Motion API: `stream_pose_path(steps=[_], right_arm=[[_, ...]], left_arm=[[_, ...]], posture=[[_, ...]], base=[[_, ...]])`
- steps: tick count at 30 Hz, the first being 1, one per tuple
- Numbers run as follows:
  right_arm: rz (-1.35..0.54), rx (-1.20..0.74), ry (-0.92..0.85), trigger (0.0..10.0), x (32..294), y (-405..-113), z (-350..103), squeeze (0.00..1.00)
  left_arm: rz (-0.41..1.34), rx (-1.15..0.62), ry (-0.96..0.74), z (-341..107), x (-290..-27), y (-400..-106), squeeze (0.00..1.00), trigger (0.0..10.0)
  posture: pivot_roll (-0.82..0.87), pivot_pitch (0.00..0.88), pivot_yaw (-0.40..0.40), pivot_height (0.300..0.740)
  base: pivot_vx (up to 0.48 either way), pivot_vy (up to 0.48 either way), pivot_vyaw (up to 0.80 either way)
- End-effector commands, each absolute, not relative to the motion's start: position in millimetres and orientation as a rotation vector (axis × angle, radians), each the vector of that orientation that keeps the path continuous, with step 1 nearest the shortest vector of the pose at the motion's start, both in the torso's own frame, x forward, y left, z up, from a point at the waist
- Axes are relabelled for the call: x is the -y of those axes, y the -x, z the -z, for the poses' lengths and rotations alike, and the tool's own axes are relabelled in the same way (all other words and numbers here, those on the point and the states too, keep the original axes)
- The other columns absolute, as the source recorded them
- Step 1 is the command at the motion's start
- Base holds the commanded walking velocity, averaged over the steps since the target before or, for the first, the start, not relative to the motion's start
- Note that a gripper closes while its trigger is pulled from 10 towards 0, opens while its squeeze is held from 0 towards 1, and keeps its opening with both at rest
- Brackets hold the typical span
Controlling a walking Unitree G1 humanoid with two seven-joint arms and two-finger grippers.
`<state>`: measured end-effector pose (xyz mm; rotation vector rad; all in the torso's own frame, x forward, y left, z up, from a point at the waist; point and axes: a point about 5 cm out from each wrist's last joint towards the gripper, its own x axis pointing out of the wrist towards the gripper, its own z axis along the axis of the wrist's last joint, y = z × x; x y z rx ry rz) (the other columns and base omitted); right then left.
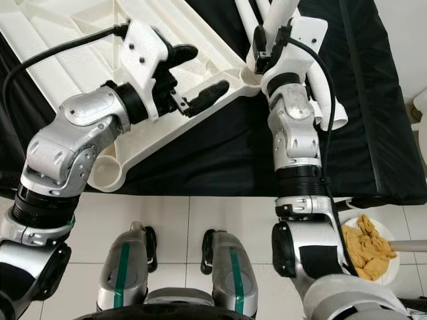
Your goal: Building children table
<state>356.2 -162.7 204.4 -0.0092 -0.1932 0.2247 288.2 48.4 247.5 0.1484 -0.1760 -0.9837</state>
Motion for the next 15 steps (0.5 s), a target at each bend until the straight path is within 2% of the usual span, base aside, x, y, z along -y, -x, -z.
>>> stream_pose_path(steps=[1, 4, 5, 8, 15], right_arm=[[-0.357, 0.198, 0.03, 10.0, 156, -354, -209, 0.0], [-0.381, 0.196, 0.037, 10.0, 156, -354, -209, 0.0], [-0.416, 0.183, 0.021, 10.0, 155, -352, -209, 0.0], [-0.534, 0.172, -0.012, 10.0, 151, -347, -213, 0.0], [-0.612, 0.177, 0.043, 10.0, 150, -342, -215, 0.0]], left_arm=[[0.978, 0.197, -0.17, -253, -44, -295, 0.99, 10.0], [0.974, 0.199, -0.17, -254, -43, -297, 0.99, 10.0], [0.978, 0.211, -0.165, -257, -41, -298, 0.0, 10.0], [0.999, 0.263, -0.173, -268, -32, -299, 0.0, 10.0], [1.002, 0.28, -0.173, -276, -27, -304, 0.0, 10.0]], posture=[[0.1, 0.06, -0.085, 0.74], [0.1, 0.06, -0.085, 0.74], [0.1, 0.058, -0.086, 0.74], [0.1, 0.047, -0.084, 0.74], [0.1, 0.036, -0.073, 0.74]], base=[[0.0, 0.0, 0.0], [0.0, 0.0, 0.0], [0.0, 0.0, 0.0], [0.0, 0.0, 0.0], [0.0, 0.0, 0.0]])
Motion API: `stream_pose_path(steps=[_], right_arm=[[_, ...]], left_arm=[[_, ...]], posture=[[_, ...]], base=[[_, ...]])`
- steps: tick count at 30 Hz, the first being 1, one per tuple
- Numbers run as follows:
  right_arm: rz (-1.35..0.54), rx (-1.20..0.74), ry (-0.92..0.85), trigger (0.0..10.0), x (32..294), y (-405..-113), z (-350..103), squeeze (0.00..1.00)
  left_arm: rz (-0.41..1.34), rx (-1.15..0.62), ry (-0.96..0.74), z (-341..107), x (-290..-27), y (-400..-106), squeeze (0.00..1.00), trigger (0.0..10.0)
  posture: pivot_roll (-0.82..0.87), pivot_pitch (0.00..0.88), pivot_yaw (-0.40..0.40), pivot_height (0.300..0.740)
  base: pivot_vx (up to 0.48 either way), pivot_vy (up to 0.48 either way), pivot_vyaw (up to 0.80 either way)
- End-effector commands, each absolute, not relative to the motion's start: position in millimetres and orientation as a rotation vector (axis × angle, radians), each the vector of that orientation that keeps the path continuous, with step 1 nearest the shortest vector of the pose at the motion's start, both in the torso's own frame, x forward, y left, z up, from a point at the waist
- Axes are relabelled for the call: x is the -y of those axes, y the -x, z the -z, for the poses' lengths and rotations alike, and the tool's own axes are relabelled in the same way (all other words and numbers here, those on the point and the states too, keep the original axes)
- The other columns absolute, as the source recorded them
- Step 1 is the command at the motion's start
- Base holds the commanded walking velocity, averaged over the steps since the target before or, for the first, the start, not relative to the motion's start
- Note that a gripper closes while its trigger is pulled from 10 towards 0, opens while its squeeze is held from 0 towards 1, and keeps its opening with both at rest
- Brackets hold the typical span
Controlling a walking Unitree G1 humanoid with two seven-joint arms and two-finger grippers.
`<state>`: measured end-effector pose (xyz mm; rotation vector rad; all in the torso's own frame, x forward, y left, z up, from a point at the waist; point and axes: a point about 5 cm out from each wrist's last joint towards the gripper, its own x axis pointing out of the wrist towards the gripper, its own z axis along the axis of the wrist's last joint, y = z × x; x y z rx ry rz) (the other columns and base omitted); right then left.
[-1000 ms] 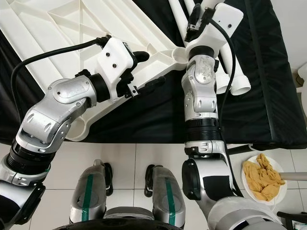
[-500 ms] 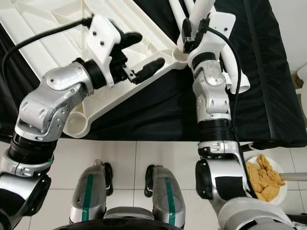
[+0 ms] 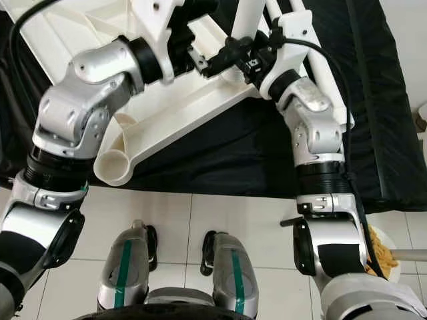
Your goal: Building children table
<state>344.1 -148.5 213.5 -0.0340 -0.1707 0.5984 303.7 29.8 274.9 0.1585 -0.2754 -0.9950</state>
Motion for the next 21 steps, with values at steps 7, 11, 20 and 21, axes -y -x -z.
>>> stream_pose_path(steps=[7, 11, 20, 21], right_arm=[[-0.723, 0.174, 0.082, 10.0, 150, -333, -213, 0.0], [-0.749, 0.176, 0.091, 10.0, 151, -331, -214, 0.0], [-0.883, 0.123, 0.137, 10.0, 154, -318, -204, 0.0], [-0.899, 0.113, 0.141, 10.0, 154, -316, -202, 0.0]], left_arm=[[1.016, 0.285, -0.169, -284, -24, -312, 0.0, 10.0], [1.013, 0.281, -0.163, -286, -24, -315, 0.0, 10.0], [1.001, 0.232, -0.05, -296, -30, -329, 0.0, 10.0], [1.003, 0.229, -0.035, -298, -30, -329, 0.0, 10.0]], posture=[[0.09, 0.019, -0.063, 0.74], [0.09, 0.015, -0.062, 0.74], [0.08, 0.001, -0.052, 0.74], [0.08, 0.001, -0.052, 0.74]], base=[[0.0, 0.0, 0.0], [0.0, 0.0, 0.0], [0.0, 0.0, 0.0], [0.0, 0.0, 0.0]])
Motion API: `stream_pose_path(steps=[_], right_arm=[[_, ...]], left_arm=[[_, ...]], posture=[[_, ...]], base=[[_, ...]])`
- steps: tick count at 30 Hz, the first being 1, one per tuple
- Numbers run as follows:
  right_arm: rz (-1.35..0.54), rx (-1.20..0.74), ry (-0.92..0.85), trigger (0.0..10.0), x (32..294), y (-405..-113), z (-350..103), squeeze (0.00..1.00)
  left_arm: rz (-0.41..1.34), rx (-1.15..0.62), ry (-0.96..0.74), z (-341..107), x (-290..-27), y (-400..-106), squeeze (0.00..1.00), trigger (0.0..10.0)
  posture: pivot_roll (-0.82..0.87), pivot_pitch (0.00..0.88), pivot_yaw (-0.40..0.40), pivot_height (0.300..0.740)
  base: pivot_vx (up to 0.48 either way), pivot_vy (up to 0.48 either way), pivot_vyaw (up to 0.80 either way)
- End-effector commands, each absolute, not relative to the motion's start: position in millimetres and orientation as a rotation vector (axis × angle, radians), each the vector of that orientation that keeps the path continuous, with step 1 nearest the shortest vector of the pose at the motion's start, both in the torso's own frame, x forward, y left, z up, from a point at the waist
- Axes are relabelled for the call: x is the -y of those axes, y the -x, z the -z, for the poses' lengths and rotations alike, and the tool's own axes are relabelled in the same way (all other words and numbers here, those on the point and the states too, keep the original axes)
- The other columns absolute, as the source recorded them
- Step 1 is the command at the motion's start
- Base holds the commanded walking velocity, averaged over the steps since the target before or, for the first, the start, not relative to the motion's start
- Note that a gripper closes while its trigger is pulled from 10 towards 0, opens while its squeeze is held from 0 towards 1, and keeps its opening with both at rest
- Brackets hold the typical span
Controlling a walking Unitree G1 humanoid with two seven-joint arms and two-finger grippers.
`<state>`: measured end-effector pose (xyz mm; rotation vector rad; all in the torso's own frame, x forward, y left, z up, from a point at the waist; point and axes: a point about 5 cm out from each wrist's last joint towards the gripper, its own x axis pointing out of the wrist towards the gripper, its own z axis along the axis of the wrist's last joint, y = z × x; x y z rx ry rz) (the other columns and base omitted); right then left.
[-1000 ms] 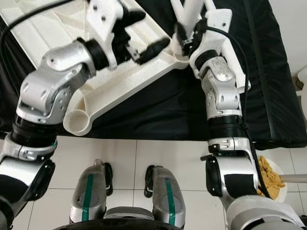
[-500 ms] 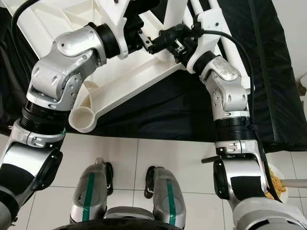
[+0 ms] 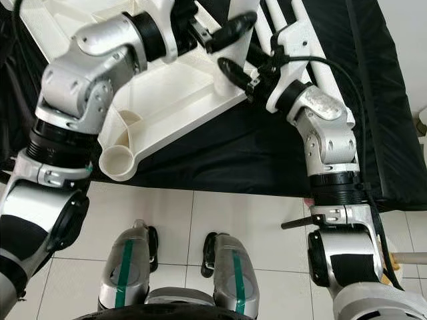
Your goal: Building children table
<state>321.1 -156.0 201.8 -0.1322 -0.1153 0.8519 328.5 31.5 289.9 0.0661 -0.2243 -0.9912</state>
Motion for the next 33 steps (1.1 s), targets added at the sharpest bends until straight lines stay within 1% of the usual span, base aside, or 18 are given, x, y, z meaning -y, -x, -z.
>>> stream_pose_path(steps=[1, 2, 7, 8, 13, 14, 15, 16, 21, 26, 33], right_arm=[[-0.899, 0.113, 0.141, 10.0, 154, -316, -202, 0.0], [-0.922, 0.103, 0.151, 10.0, 154, -314, -200, 0.0], [-0.938, 0.084, 0.161, 10.0, 155, -312, -196, 0.0], [-0.94, 0.076, 0.166, 10.0, 155, -312, -194, 0.0], [-0.944, 0.069, 0.17, 10.0, 157, -312, -192, 0.0], [-0.941, 0.067, 0.17, 10.0, 158, -312, -192, 0.0], [-0.941, 0.067, 0.17, 10.0, 158, -312, -192, 0.0], [-0.938, 0.066, 0.173, 10.0, 159, -313, -192, 0.0], [-0.932, 0.068, 0.179, 10.0, 161, -314, -193, 0.0], [-0.926, 0.069, 0.171, 10.0, 161, -315, -194, 0.0], [-0.922, 0.074, 0.147, 10.0, 161, -316, -195, 0.0]], left_arm=[[1.003, 0.229, -0.035, -298, -30, -329, 0.0, 10.0], [1.009, 0.224, 0.003, -302, -31, -331, 0.0, 10.0], [1.02, 0.219, 0.079, -311, -33, -333, 0.0, 10.0], [1.027, 0.216, 0.12, -315, -35, -334, 0.0, 10.0], [1.055, 0.232, 0.15, -322, -36, -332, 0.0, 10.0], [1.079, 0.241, 0.162, -326, -37, -329, 0.0, 7.8], [1.079, 0.241, 0.162, -326, -37, -329, 0.0, 7.8], [1.1, 0.248, 0.181, -330, -38, -328, 0.0, 0.0], [1.138, 0.268, 0.212, -336, -38, -323, 0.0, 0.0], [1.161, 0.281, 0.202, -337, -38, -320, 0.0, 0.0], [1.142, 0.275, 0.191, -338, -38, -321, 0.0, 0.0]], posture=[[0.08, 0.001, -0.052, 0.74], [0.08, 0.0, -0.051, 0.74], [0.07, 0.0, -0.05, 0.74], [0.07, 0.0, -0.05, 0.74], [0.07, 0.0, -0.051, 0.74], [0.07, 0.0, -0.051, 0.74], [0.07, 0.0, -0.051, 0.74], [0.07, 0.0, -0.049, 0.74], [0.07, 0.0, -0.05, 0.74], [0.07, 0.0, -0.053, 0.74], [0.07, 0.0, -0.057, 0.74]], base=[[0.0, 0.0, 0.0], [0.0, 0.0, 0.0], [0.0, 0.0, 0.0], [0.0, 0.0, 0.0], [0.0, 0.0, 0.0], [0.0, 0.0, 0.0], [0.0, 0.0, 0.0], [0.0, 0.0, 0.0], [0.0, 0.0, 0.0], [0.0, 0.0, 0.0], [0.0, 0.0, 0.0]])
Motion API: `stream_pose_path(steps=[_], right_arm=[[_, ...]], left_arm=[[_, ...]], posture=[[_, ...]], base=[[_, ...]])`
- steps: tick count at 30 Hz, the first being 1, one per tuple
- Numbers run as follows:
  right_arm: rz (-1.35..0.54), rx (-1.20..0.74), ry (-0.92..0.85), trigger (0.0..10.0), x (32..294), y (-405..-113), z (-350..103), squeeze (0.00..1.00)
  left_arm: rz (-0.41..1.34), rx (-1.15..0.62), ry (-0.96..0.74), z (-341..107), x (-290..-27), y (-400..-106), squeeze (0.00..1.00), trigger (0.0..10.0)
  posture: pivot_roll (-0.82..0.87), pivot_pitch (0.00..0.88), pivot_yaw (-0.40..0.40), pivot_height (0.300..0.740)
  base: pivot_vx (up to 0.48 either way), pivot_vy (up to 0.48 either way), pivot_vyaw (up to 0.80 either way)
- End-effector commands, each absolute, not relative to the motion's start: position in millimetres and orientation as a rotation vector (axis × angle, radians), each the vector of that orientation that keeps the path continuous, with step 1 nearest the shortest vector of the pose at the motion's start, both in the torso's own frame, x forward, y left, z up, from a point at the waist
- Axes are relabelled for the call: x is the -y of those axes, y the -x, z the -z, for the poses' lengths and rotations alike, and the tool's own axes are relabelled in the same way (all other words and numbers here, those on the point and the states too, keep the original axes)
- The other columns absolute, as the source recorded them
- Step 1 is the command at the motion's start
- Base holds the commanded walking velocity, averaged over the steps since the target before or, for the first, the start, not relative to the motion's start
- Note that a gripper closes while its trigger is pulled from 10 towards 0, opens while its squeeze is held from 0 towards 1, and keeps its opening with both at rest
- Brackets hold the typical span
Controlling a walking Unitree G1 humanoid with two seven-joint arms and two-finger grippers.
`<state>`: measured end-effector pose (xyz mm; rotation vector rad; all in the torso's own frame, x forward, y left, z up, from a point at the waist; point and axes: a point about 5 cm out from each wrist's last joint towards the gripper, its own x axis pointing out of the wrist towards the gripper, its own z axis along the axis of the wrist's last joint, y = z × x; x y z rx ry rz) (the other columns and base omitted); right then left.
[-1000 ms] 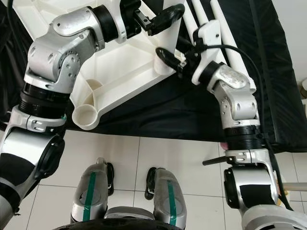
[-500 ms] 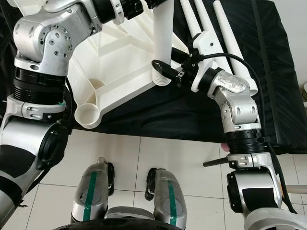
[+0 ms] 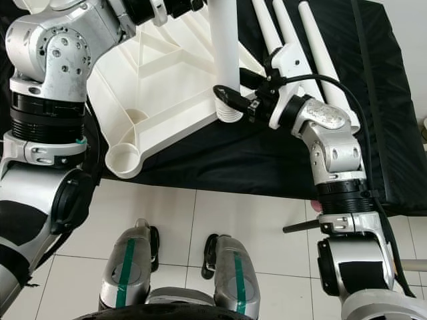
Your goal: Building children table
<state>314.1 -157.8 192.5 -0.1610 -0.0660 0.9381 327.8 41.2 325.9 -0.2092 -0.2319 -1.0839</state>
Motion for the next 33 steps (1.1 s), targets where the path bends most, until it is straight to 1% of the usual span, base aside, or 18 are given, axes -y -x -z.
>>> stream_pose_path(steps=[1, 2, 3, 7, 10, 13, 17, 18, 19, 20, 21, 22, 25, 26, 28, 29, 31, 33], right_arm=[[-0.917, 0.078, 0.143, 10.0, 161, -317, -195, 0.0], [-0.917, 0.078, 0.143, 10.0, 161, -317, -195, 0.0], [-0.908, 0.084, 0.143, 10.0, 161, -318, -196, 0.0], [-0.868, 0.096, 0.135, 10.0, 162, -322, -198, 0.0], [-0.784, 0.122, 0.122, 10.0, 162, -330, -203, 0.0], [-0.751, 0.125, 0.12, 10.0, 162, -332, -203, 0.0], [-0.654, 0.133, 0.089, 10.0, 160, -340, -203, 0.0], [-0.649, 0.141, 0.082, 10.0, 158, -340, -203, 0.04], [-0.649, 0.141, 0.082, 10.0, 158, -340, -203, 0.04], [-0.645, 0.149, 0.085, 10.0, 156, -340, -203, 0.96], [-0.645, 0.149, 0.085, 10.0, 156, -340, -203, 0.96], [-0.628, 0.165, 0.095, 10.0, 155, -341, -204, 1.0], [-0.611, 0.178, 0.103, 10.0, 154, -341, -204, 1.0], [-0.6, 0.184, 0.095, 10.0, 152, -342, -204, 0.91], [-0.6, 0.184, 0.095, 10.0, 152, -342, -204, 0.91], [-0.578, 0.201, 0.093, 10.0, 150, -343, -205, 0.0], [-0.578, 0.201, 0.093, 10.0, 150, -343, -205, 0.0], [-0.51, 0.249, 0.106, 10.0, 143, -344, -208, 0.0]], left_arm=[[1.139, 0.27, 0.183, -338, -38, -321, 0.0, 1.0], [1.139, 0.27, 0.183, -338, -38, -321, 0.0, 1.0], [1.136, 0.265, 0.17, -337, -37, -321, 0.0, 10.0], [1.128, 0.254, 0.155, -337, -36, -321, 0.0, 10.0], [1.05, 0.255, 0.143, -337, -38, -326, 0.0, 10.0], [1.018, 0.262, 0.14, -338, -39, -328, 0.0, 10.0], [0.933, 0.29, 0.139, -341, -42, -334, 0.0, 10.0], [0.92, 0.295, 0.145, -342, -42, -335, 0.0, 10.0], [0.92, 0.295, 0.145, -342, -42, -335, 0.0, 10.0], [0.912, 0.302, 0.15, -344, -42, -335, 0.0, 10.0], [0.912, 0.302, 0.15, -344, -42, -335, 0.0, 10.0], [0.905, 0.312, 0.155, -346, -42, -334, 0.0, 10.0], [0.901, 0.319, 0.161, -347, -42, -333, 0.0, 10.0], [0.894, 0.329, 0.159, -349, -42, -333, 0.0, 10.0], [0.894, 0.329, 0.159, -349, -42, -333, 0.0, 10.0], [0.883, 0.341, 0.162, -352, -43, -332, 0.0, 10.0], [0.883, 0.341, 0.162, -352, -43, -332, 0.0, 10.0], [0.832, 0.371, 0.146, -356, -44, -331, 0.0, 10.0]], posture=[[0.07, 0.0, -0.058, 0.74], [0.07, 0.0, -0.058, 0.74], [0.07, 0.0, -0.06, 0.74], [0.07, 0.0, -0.062, 0.74], [0.07, 0.0, -0.064, 0.74], [0.07, 0.0, -0.066, 0.74], [0.07, 0.0, -0.069, 0.74], [0.07, 0.0, -0.069, 0.74], [0.07, 0.0, -0.069, 0.74], [0.07, 0.0, -0.071, 0.74], [0.07, 0.0, -0.071, 0.74], [0.07, 0.0, -0.074, 0.74], [0.07, 0.0, -0.074, 0.74], [0.07, 0.0, -0.075, 0.74], [0.07, 0.0, -0.075, 0.74], [0.07, 0.0, -0.075, 0.74], [0.07, 0.0, -0.075, 0.74], [0.08, 0.0, -0.077, 0.74]], base=[[0.0, 0.0, 0.0], [0.0, 0.0, 0.0], [0.0, 0.0, 0.0], [0.0, 0.0, 0.0], [0.0, 0.0, 0.0], [0.0, 0.0, 0.0], [0.0, 0.0, 0.0], [0.0, 0.0, 0.0], [0.0, 0.0, 0.0], [0.0, 0.0, 0.0], [0.0, 0.0, 0.0], [0.0, 0.0, 0.0], [0.0, 0.0, 0.0], [0.0, 0.0, 0.0], [0.0, 0.0, 0.0], [0.0, 0.0, 0.0], [0.0, 0.0, 0.0], [0.0, 0.0, 0.0]])
